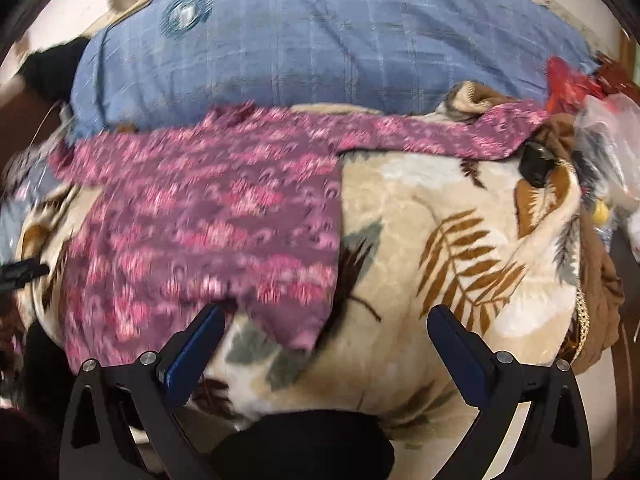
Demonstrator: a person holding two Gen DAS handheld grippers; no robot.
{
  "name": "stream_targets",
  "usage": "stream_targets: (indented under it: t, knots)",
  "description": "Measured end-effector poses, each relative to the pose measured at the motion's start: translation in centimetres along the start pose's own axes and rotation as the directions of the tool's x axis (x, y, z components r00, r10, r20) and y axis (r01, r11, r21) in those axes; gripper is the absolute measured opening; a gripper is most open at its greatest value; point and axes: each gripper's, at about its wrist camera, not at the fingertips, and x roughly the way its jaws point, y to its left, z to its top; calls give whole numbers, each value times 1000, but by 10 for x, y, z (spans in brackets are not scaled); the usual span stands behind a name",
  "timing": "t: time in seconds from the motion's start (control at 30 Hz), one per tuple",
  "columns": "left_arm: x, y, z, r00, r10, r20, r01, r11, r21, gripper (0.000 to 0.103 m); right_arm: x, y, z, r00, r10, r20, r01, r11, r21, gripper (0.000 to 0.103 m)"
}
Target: Fold small clothes
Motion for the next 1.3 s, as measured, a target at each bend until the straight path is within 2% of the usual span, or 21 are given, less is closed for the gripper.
stream_targets:
  t: [0.17, 0.27, 0.33, 0.37, 0.4, 0.43, 0.47, 0.5, 0.6, 0.67, 0.73, 0.8, 0.93, 1.0, 1.07, 1.1, 1.13, 1.17, 1.23, 1.27, 1.3]
  knots:
    - [17, -25, -9, 991, -101, -91, 104, 994, 29, 103, 19, 8, -9, 999, 2, -38, -5, 996, -87, 101]
    - [26, -30, -10, 971, -196, -139, 194, 981, -28, 103, 33, 5, -8, 998, 45, -42, -47, 997, -57, 101]
    - [24, -30, -10, 965, -233, -122, 227, 972, -59, 93, 42, 3, -6, 995, 90, -45, -91, 995, -35, 99]
    - [22, -31, -9, 964, -239, -112, 234, 970, -59, 77, 48, 4, -5, 992, 117, -49, -118, 992, -34, 96]
    - [20, -30, -8, 964, -244, -109, 239, 969, -57, 56, 52, 6, -5, 988, 143, -54, -145, 989, -38, 84]
    - [18, -29, -7, 964, -243, -106, 237, 970, -60, 42, 56, 7, -5, 985, 161, -57, -163, 986, -43, 60]
    - [18, -27, -5, 964, -243, -107, 237, 969, -64, 19, 61, 9, -5, 979, 194, -68, -198, 979, -45, 42]
    - [17, -24, -4, 963, -245, -111, 238, 969, -71, 11, 63, 9, -5, 970, 231, -75, -234, 972, -36, 10]
    - [8, -12, 0, 956, -277, -98, 267, 958, -106, 8, 41, 4, -5, 947, 322, -11, -322, 947, -17, 9]
    - [2, -9, 3, 958, -275, -81, 267, 959, -98, 8, 1, -5, -4, 907, 413, 80, -413, 911, -16, 8]
    - [0, -8, 6, 961, -265, -78, 258, 962, -90, 8, -30, -18, -4, 888, 435, 150, -439, 898, -2, 5]
    - [3, -8, 7, 964, -252, -85, 245, 966, -84, 8, -43, -35, -7, 894, 411, 179, -425, 904, 48, 4]
    - [12, -7, 2, 965, -240, -109, 231, 969, -84, 9, -19, -52, -21, 971, 234, 52, -239, 962, 130, 6]
    - [12, -7, 0, 968, -229, -104, 222, 972, -76, 13, -4, -59, -31, 976, 220, -9, -214, 956, 199, 10]
    - [11, -5, -2, 966, -236, -103, 229, 971, -74, 23, 0, -63, -35, 968, 252, 8, -246, 936, 252, 13]
    - [11, -4, -2, 965, -242, -103, 235, 969, -78, 34, 0, -64, -35, 963, 270, 23, -266, 925, 271, 22]
    - [12, -3, -2, 964, -246, -99, 238, 967, -88, 40, 2, -64, -34, 959, 279, 45, -280, 914, 295, 43]
    - [14, -3, -1, 965, -244, -97, 235, 967, -98, 44, 6, -64, -32, 961, 270, 56, -274, 910, 311, 54]
    - [21, -6, 0, 962, -252, -105, 239, 964, -118, 44, 18, -62, -26, 967, 250, 49, -252, 909, 331, 61]
    - [23, -8, 1, 962, -250, -112, 237, 964, -119, 34, 29, -57, -25, 966, 257, 17, -248, 910, 331, 59]
    - [24, -10, 0, 963, -243, -118, 230, 967, -113, 10, 37, -49, -23, 966, 260, -5, -244, 914, 323, 48]
